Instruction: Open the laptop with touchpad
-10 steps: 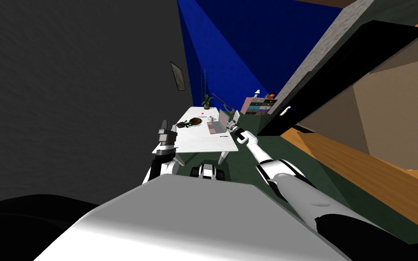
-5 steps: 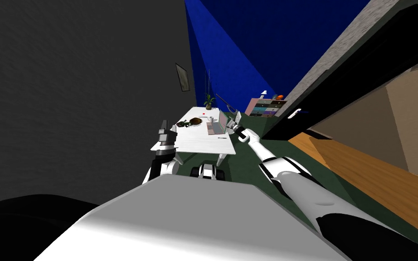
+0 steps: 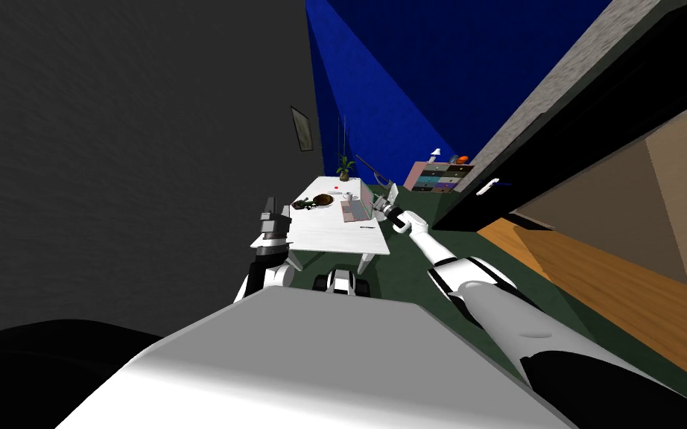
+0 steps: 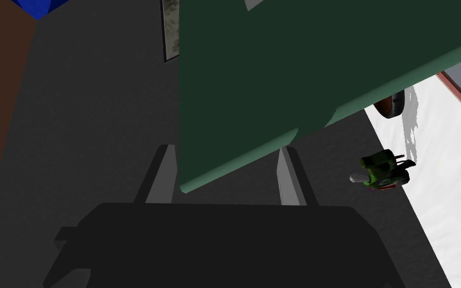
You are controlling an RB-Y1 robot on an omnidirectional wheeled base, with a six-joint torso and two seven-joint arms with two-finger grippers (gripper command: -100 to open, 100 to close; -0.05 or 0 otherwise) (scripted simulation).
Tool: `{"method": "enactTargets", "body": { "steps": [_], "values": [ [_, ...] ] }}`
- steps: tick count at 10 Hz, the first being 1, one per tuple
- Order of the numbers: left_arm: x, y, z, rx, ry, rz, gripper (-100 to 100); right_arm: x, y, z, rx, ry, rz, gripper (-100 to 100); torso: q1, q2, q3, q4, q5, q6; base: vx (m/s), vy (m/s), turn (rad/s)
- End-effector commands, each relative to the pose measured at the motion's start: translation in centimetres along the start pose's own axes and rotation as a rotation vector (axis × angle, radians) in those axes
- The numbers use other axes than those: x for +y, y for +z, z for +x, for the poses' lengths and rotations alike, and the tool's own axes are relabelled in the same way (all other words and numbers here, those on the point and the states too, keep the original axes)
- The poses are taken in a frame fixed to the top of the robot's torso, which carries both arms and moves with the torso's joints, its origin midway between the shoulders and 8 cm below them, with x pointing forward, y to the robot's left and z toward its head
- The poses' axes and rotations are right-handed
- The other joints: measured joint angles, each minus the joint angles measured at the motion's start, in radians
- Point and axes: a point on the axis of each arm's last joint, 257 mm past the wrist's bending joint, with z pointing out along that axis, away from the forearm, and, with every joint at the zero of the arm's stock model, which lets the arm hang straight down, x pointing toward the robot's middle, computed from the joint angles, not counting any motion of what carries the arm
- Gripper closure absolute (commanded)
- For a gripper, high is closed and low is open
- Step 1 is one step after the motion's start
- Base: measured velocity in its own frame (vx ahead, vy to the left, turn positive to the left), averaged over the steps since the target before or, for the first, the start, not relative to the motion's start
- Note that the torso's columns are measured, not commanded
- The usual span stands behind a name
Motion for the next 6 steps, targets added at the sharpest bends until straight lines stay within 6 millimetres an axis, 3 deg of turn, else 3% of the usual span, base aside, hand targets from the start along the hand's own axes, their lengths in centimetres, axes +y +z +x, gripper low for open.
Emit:
{"method": "enactTargets", "body": {
  "steps": [1,5,6],
  "values": [
    [0.0,0.0,0.0,0.0,0.0,0.0,0,0.3,-0.8,1.5,0.026,-0.145,-0.041,100,-0.006,0.0,-0.001,0.0,-0.003,0.001,-0.032,0.14,0.008],
    [0.0,0.0,0.0,0.0,0.0,0.0,0,0.5,-1.1,1.9,0.032,-0.223,-0.065,100,-0.009,0.003,0.0,0.002,-0.005,0.001,-0.017,0.108,-0.001],
    [0.0,0.0,0.0,0.0,0.0,0.0,0,1.6,-1.5,2.5,0.043,-0.311,-0.094,100,-0.01,0.005,0.002,0.004,-0.005,0.0,0.0,0.077,-0.007]
  ]
}}
